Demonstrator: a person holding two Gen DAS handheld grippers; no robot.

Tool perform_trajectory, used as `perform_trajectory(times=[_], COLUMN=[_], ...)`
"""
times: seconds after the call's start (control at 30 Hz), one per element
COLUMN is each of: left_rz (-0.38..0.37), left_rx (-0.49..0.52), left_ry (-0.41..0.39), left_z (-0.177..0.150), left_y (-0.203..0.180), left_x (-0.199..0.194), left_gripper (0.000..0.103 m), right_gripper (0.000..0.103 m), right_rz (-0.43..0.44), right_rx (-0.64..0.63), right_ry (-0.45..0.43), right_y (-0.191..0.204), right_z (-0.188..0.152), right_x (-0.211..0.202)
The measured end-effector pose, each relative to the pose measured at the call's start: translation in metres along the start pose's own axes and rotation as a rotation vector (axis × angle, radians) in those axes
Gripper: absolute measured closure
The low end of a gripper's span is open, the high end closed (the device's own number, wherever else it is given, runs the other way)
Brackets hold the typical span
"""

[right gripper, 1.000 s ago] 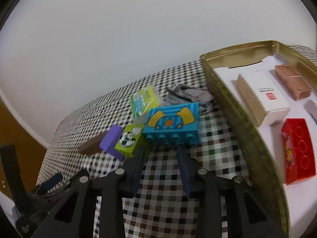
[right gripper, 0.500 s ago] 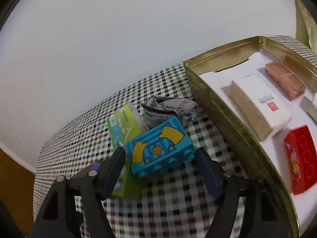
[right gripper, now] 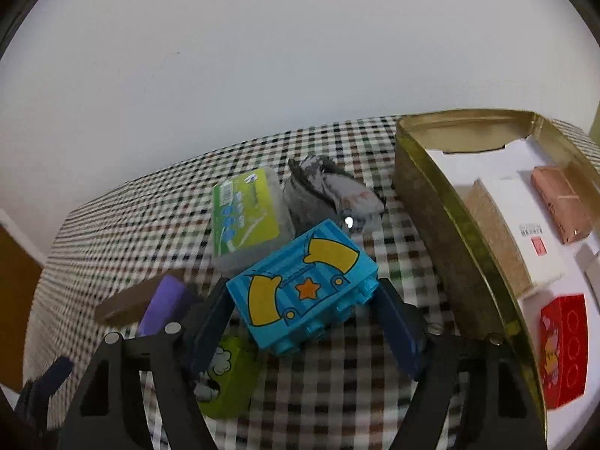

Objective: Organize rigid objects
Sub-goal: 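Grasp the blue Duplo brick with the right gripper and lift it, then grasp the green cow-print block with the left gripper while the right carries the blue brick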

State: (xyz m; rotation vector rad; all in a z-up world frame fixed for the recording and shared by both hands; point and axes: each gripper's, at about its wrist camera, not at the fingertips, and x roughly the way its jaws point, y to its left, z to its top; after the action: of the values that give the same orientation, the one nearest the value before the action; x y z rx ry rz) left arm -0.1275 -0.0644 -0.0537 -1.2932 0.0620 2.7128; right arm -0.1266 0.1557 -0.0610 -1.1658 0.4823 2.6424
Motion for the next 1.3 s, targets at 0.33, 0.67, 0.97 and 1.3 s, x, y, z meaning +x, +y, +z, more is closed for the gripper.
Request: perform_trajectory(times=[0.33,0.67,0.97,1.3], left_rz=[-0.111,-0.181,-0.342,-0.426], left_rx=[0.195,0.401,0.514,0.681], left_ry=[-0.084,-0.158,-0.239,-0.106], left_z=[-0.007,-0.018,-0.026,-0.043], left_y=[-0.03,-0.049,-0.055,-0.11], left_x=[-0.02,-0.035,-0.063,-0.042], left_gripper=[0.009,0.011,0.01,0.031], right_gripper=[0.026,0.026,0.026,0.026], right_rz=[0.151,0.246,0.26,0.2], right_rx=[-0.095,-0.093,-0.016,0.0], right_ry=[-0.039,-0.163,-0.214,-0.234], right_y=[-0.011,-0.017,-0.04,-0.064], right_z=[-0.027,-0.023,0.003,-0.003], right_x=[-0.034,-0.072,-0.072,-0.099])
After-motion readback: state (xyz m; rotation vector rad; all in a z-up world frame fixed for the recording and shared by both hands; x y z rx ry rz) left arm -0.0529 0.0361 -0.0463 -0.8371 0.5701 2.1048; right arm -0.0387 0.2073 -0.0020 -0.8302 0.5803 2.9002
